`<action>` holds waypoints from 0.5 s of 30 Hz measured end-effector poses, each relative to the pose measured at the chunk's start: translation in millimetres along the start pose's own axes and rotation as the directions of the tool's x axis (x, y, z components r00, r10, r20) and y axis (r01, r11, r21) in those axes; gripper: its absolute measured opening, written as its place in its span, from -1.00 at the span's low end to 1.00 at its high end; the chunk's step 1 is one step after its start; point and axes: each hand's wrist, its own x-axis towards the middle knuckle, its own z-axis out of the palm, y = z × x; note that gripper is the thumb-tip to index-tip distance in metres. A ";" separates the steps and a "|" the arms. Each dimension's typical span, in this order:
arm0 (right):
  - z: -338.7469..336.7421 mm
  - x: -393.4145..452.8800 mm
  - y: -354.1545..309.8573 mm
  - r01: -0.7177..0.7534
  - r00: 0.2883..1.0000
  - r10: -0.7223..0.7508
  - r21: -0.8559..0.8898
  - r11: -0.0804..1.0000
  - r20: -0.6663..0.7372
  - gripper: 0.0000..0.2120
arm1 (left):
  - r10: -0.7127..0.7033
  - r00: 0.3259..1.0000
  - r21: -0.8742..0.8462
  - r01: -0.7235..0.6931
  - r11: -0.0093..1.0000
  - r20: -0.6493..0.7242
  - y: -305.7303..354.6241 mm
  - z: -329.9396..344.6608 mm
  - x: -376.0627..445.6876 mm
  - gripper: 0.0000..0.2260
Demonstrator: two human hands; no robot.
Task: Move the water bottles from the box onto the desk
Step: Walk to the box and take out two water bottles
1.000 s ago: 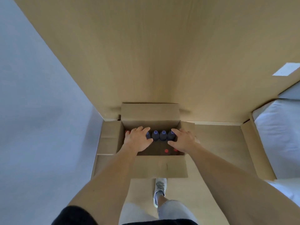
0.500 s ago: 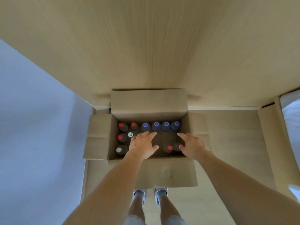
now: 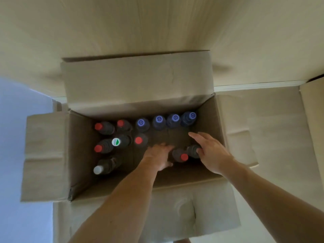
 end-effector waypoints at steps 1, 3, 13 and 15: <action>5.9 5.2 4.6 -0.002 1.000 0.002 0.003 1.000 0.005 -0.42 | 0.008 1.000 0.016 -0.008 1.000 0.023 -2.2 7.5 11.3 -0.28; 17.7 13.7 13.6 -0.018 1.000 0.018 0.013 1.000 0.019 -0.38 | 0.022 0.998 0.034 -0.024 0.999 0.065 -5.4 20.2 32.1 -0.24; 57.1 45.3 33.9 -0.062 0.989 0.059 0.018 0.998 0.134 -0.26 | 0.190 0.980 -0.082 -0.184 0.979 0.066 0.2 50.2 99.6 -0.34; 60.9 50.1 36.1 -0.092 0.983 0.092 -0.010 0.996 0.160 -0.24 | 0.209 0.977 -0.124 -0.202 0.971 0.047 -1.8 51.8 100.3 -0.36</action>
